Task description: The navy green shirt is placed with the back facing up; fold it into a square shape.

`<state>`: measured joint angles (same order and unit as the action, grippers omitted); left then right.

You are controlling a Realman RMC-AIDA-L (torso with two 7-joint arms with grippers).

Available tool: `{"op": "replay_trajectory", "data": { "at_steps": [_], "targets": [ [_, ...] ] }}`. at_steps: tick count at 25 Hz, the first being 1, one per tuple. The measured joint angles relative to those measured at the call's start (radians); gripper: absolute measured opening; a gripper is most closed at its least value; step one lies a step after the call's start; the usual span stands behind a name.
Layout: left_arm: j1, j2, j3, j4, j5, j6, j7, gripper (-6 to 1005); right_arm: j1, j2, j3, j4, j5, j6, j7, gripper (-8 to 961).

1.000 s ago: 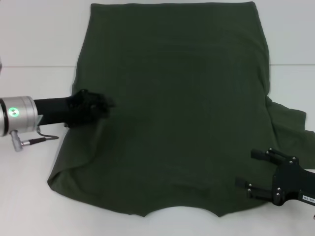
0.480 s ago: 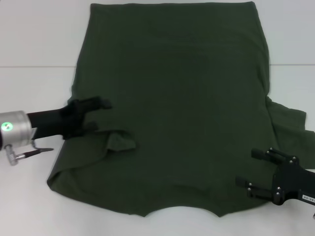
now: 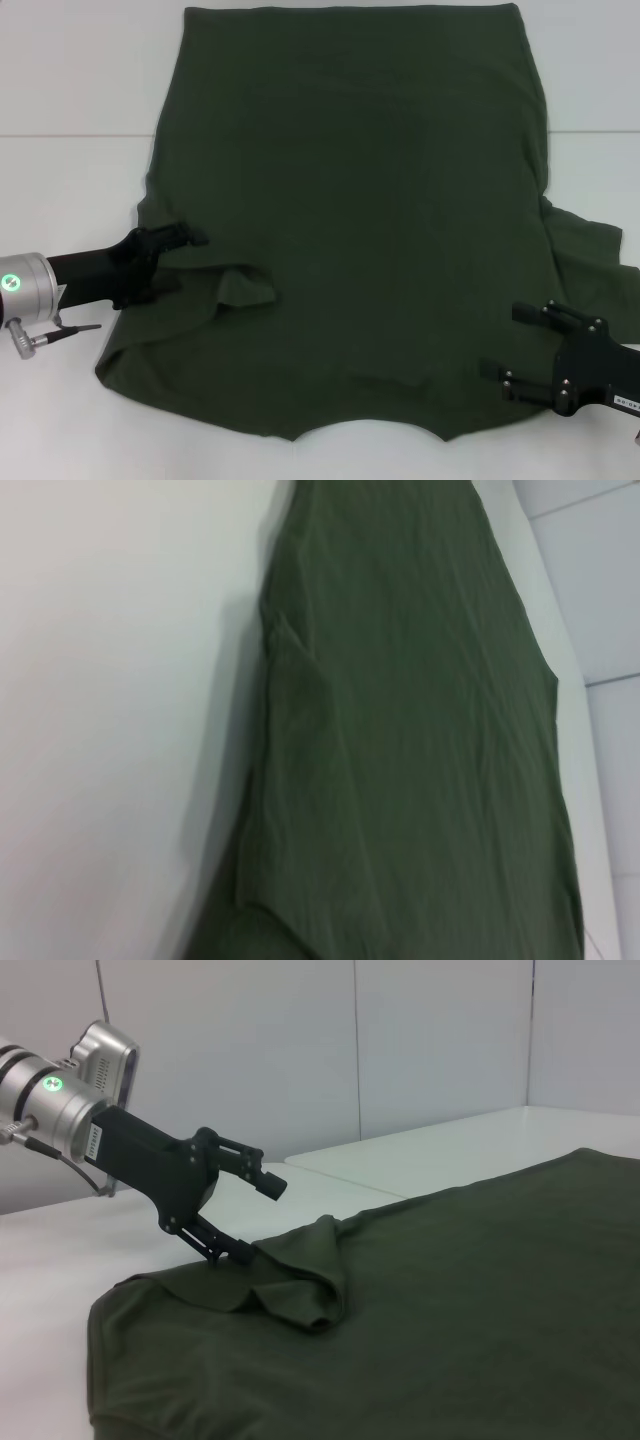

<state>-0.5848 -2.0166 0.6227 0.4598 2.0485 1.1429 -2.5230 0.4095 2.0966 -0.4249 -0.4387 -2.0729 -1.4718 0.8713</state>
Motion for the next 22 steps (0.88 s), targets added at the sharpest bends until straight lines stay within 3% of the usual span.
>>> {"op": "replay_trajectory", "data": {
  "at_steps": [22],
  "targets": [
    [-0.011,-0.015,0.007,-0.013,-0.002,-0.095,-0.014,886,0.0,-0.003,0.001,0.0,0.004,-0.002,0.0,818]
  ]
}}
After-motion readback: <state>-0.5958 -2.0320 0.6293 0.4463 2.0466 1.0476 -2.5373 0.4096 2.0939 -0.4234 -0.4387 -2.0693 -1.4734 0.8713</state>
